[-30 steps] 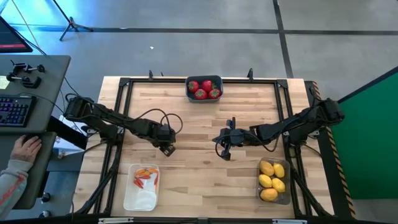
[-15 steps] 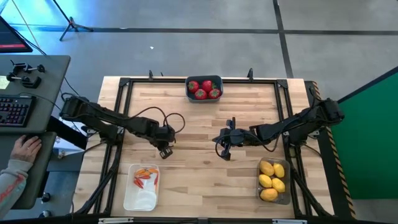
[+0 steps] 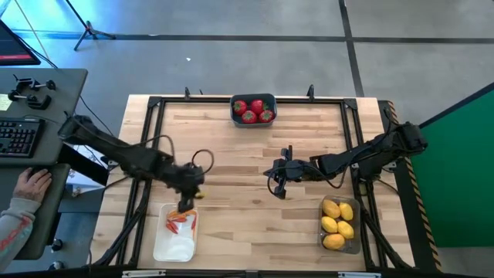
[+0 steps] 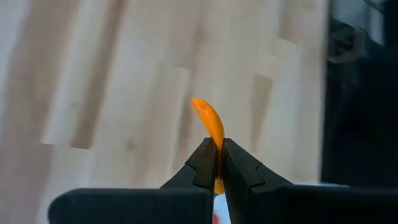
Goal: Sort produce into baskets
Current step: Put the orange chili pepper into the white bin
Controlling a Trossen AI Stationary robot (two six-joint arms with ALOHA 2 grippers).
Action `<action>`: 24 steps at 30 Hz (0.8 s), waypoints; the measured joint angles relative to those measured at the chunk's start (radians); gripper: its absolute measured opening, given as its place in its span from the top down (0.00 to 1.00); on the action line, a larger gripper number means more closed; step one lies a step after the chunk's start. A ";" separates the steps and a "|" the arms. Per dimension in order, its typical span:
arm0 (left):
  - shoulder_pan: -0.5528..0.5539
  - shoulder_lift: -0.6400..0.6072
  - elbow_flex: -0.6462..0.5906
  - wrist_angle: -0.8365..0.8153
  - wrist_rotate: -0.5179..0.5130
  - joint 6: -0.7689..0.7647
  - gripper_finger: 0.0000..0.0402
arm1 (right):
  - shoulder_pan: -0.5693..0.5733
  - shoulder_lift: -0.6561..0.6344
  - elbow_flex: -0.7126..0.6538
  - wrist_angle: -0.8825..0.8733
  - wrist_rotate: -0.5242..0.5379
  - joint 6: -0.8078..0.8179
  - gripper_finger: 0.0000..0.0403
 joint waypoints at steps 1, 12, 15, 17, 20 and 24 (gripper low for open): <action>-0.029 -0.014 0.000 -0.004 0.000 0.000 0.99 | 0.000 0.000 0.000 0.000 0.000 -0.001 1.00; -0.244 0.033 -0.020 -0.106 0.010 -0.063 0.99 | 0.000 0.000 0.000 0.000 0.037 -0.009 1.00; -0.271 0.058 -0.058 -0.088 0.046 -0.063 0.99 | 0.000 0.000 0.000 0.000 0.037 -0.009 1.00; -0.283 0.072 -0.090 -0.081 0.060 -0.062 0.99 | 0.000 0.000 0.000 0.001 0.037 -0.009 1.00; -0.290 0.092 -0.129 -0.049 0.081 -0.061 0.99 | 0.000 0.000 0.000 0.001 0.038 -0.009 1.00; -0.292 0.104 -0.153 -0.004 0.119 -0.055 0.97 | 0.000 0.000 0.000 0.001 0.041 -0.009 1.00</action>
